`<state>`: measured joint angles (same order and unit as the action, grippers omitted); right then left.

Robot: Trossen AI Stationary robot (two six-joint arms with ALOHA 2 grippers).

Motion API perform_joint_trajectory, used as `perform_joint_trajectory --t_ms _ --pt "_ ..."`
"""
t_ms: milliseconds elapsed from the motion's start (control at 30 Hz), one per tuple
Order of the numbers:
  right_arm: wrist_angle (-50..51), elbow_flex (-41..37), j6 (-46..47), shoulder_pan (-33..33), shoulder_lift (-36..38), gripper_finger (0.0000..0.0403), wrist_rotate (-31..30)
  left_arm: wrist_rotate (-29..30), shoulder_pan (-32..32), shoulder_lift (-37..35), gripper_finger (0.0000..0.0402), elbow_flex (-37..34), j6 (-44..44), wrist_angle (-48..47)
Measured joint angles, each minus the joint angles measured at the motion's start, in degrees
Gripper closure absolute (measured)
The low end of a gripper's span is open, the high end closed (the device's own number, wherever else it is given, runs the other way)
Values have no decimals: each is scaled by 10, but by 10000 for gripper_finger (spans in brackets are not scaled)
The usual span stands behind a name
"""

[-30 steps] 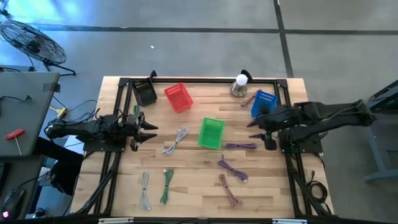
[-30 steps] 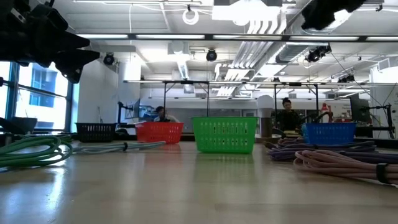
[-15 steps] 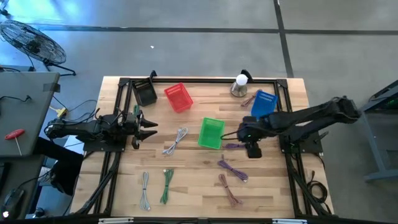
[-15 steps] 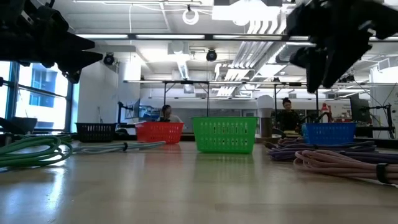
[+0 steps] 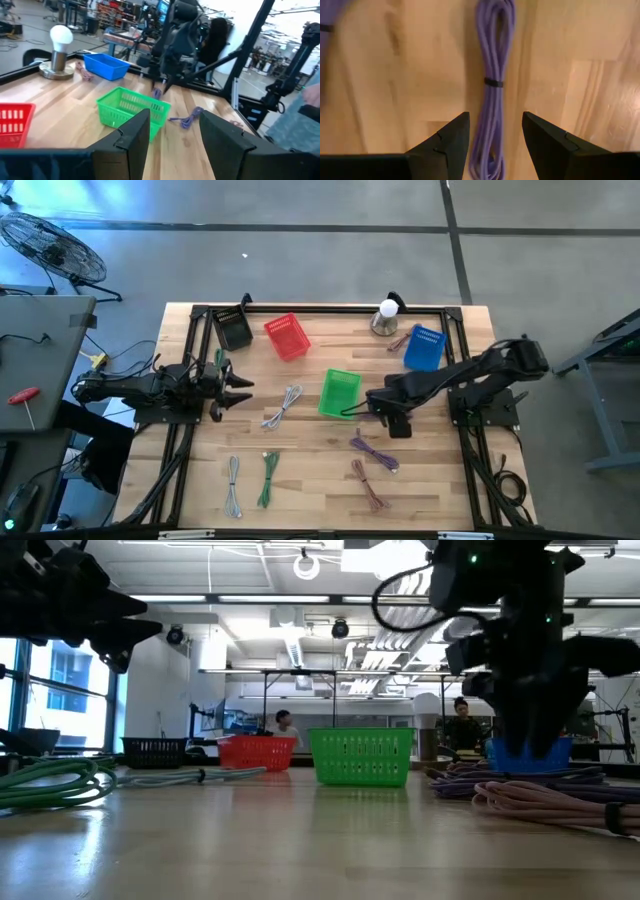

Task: Pick & Place USB Port
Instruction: Put the top violet charger cable into the black basket

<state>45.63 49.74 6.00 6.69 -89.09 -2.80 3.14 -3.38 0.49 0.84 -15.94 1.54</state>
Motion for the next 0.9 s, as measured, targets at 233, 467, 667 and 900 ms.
perform_joint_trajectory --t_ms 233,467,667,900 --pt "-16 0 -4 -11 -39 229 8 -11 0 0 234 0 0 0" --pt "-25 2 -5 -11 -67 235 17 -11 0 0 234 0 0 0" --pt "-26 3 -5 -11 -75 294 17 -8 0 0 234 0 0 0" --pt "-23 2 16 -10 -73 385 12 -6 0 0 234 0 0 0"
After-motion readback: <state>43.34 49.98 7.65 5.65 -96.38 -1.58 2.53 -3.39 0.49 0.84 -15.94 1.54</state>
